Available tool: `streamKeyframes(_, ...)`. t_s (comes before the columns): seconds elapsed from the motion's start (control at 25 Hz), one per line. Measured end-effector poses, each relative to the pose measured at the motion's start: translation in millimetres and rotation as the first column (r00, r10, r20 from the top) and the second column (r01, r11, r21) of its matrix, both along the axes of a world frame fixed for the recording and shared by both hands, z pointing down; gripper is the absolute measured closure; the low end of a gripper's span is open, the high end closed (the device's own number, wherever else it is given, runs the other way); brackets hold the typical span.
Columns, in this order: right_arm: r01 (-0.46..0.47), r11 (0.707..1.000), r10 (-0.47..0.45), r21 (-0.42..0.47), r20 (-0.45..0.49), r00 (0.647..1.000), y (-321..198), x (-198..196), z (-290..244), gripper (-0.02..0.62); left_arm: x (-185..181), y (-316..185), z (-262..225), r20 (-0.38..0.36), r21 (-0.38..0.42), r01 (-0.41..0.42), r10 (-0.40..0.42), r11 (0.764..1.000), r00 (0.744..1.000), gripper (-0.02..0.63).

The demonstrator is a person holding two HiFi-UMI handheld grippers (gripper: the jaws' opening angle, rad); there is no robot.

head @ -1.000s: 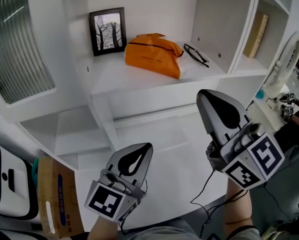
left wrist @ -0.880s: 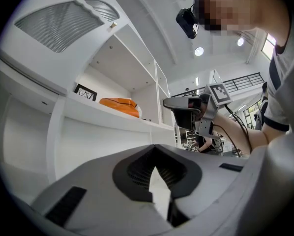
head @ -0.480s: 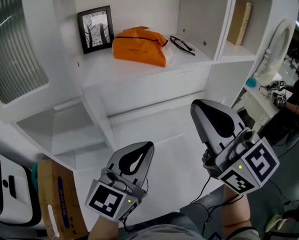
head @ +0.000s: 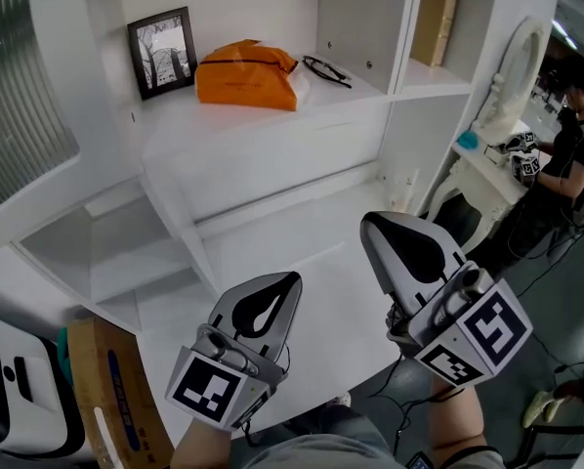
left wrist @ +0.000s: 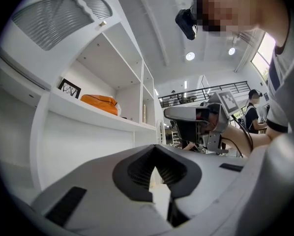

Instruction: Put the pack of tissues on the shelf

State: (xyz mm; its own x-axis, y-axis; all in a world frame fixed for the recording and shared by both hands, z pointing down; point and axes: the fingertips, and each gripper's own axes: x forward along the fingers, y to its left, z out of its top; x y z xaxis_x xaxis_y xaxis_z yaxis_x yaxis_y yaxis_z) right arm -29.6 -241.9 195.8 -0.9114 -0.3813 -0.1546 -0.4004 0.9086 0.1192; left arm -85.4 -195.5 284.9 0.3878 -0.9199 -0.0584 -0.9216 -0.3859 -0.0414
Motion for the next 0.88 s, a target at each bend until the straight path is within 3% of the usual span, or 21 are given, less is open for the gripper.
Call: streamKeyframes(0.88,-0.089,0.995,0.089,-0.039,-0.013,0.996,57,26,40,0.601,38,29,-1,0.011,0.020,-0.146,0.146,0.989,0.989,0.575)
